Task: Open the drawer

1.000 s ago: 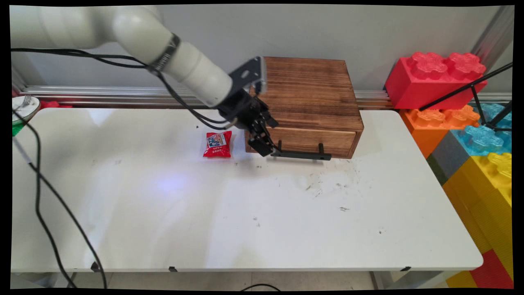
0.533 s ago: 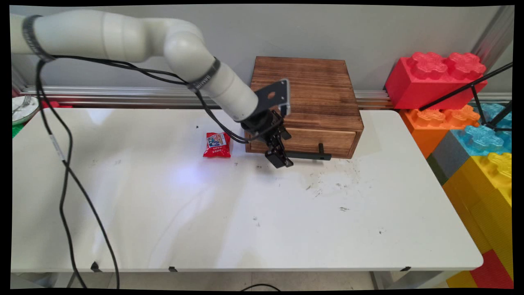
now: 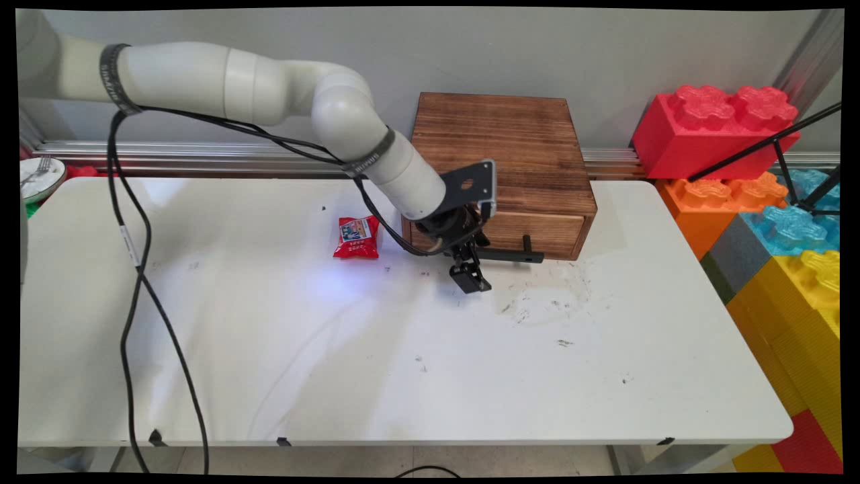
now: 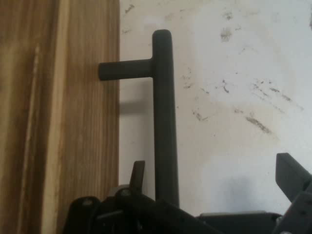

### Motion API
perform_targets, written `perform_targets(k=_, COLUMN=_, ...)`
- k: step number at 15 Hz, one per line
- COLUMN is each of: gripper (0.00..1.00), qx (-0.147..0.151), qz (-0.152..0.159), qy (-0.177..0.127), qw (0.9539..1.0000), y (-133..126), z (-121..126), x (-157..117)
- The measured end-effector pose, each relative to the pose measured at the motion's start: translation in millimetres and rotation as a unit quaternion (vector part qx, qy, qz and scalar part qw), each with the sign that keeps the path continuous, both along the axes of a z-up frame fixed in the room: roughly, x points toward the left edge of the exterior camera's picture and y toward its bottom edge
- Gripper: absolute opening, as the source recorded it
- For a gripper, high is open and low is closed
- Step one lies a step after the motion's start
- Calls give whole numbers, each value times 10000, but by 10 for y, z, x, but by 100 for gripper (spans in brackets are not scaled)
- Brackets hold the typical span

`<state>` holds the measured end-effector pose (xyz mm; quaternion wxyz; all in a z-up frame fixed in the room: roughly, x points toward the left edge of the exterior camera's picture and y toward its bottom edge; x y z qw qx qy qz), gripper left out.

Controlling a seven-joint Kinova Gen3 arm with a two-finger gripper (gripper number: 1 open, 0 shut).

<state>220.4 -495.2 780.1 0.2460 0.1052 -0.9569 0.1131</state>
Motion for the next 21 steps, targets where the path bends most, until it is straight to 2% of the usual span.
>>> perform_targets(k=6, gripper=100, qx=76, qz=-59, qy=-64, qw=9999, y=24, z=-177, x=-149)
perform_targets(k=13, gripper=100, qx=210, qz=-90, qy=-53, qw=9997, y=208, z=-199, x=-281)
perform_targets(k=21, gripper=100, qx=439, qz=-237, qy=-50, qw=9987, y=708, z=-165, x=-365)
